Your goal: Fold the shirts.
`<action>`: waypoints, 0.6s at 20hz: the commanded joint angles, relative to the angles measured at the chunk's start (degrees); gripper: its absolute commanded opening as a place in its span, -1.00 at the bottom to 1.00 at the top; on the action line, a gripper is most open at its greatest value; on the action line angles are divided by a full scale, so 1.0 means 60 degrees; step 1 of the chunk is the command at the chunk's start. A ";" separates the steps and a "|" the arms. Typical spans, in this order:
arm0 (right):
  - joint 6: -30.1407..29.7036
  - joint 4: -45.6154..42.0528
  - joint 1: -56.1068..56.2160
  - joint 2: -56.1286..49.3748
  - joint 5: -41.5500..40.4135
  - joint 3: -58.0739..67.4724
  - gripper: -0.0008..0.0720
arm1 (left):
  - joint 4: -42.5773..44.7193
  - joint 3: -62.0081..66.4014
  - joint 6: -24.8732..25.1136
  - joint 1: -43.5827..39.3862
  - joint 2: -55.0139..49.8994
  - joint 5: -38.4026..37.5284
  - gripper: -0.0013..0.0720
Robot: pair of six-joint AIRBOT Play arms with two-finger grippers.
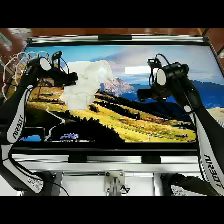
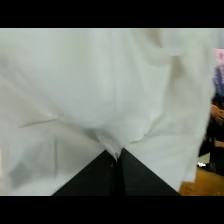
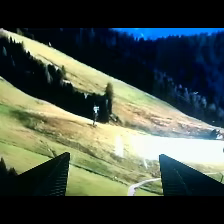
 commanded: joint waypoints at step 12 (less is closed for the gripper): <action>-0.0510 0.0324 -0.2317 0.2790 -0.0149 0.0433 0.89 | 0.0732 -0.8874 -0.1351 -0.2739 0.7297 -0.1453 -0.84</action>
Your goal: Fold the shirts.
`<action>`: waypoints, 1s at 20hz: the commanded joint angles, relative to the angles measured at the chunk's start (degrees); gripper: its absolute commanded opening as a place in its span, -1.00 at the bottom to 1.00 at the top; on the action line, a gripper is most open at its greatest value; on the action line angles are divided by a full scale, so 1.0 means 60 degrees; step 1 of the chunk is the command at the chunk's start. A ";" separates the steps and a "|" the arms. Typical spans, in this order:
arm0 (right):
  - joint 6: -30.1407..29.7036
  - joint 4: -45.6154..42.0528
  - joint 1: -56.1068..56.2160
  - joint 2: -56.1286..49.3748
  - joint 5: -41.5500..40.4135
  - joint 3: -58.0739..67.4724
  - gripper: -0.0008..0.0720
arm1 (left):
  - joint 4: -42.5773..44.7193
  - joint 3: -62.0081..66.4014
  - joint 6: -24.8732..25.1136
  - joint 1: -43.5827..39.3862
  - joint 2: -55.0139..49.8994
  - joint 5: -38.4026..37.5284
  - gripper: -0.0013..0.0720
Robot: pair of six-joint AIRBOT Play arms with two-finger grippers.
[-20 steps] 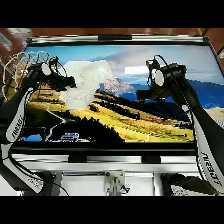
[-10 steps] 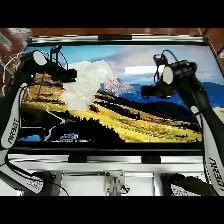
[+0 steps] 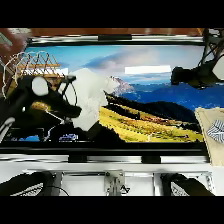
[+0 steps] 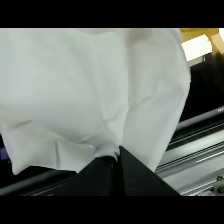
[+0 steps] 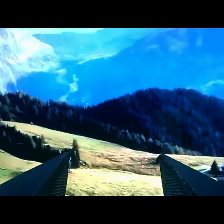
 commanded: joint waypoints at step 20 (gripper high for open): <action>-0.1803 0.2721 0.2371 -0.4182 -0.4178 0.0007 0.89 | -0.0463 -0.3002 -0.0124 0.1439 0.2310 0.3985 0.66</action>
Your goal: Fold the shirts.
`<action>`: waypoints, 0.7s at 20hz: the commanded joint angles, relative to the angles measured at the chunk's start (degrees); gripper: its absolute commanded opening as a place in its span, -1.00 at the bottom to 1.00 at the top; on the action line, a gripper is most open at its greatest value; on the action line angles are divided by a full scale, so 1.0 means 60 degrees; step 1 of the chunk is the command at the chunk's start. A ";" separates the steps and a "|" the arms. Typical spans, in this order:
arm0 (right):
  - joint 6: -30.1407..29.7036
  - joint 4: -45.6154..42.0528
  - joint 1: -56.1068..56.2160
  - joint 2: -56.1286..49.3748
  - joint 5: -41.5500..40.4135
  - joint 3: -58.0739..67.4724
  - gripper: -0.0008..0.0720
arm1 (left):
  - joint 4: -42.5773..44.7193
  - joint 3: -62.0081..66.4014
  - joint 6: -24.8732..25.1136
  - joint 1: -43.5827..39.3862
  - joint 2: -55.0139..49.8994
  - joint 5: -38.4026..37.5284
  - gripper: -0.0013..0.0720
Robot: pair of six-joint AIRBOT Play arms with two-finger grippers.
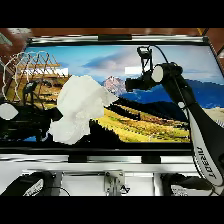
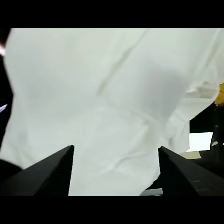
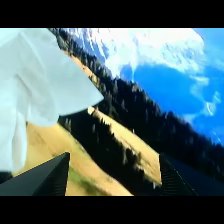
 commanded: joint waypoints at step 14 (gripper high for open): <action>-0.1745 0.3971 0.0106 -0.2441 -0.1049 0.0004 0.89 | 0.0572 0.0361 0.0244 -0.1872 -0.2998 0.3136 -0.84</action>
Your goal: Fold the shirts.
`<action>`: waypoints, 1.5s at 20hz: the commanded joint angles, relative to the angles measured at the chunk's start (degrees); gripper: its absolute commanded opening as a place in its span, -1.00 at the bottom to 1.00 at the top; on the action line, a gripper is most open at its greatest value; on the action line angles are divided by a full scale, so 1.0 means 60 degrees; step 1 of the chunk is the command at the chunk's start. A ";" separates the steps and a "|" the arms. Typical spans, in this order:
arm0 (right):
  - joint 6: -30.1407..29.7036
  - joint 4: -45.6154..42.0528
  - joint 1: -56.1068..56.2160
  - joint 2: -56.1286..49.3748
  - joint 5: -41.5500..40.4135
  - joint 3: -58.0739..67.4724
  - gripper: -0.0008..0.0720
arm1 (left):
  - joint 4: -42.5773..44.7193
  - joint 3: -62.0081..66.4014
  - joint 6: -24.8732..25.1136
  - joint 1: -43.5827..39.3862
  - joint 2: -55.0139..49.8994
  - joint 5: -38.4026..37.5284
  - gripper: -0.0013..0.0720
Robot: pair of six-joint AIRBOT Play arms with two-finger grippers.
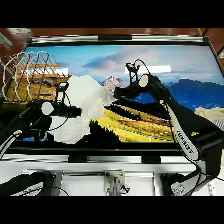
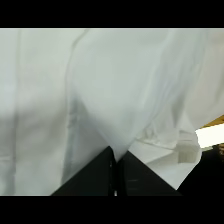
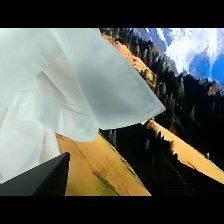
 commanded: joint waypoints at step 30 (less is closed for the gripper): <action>-0.0066 -0.2397 0.1217 0.0958 -0.1796 0.0015 -0.77 | -0.0066 0.1129 0.1745 -0.0535 0.3432 -0.1122 -0.84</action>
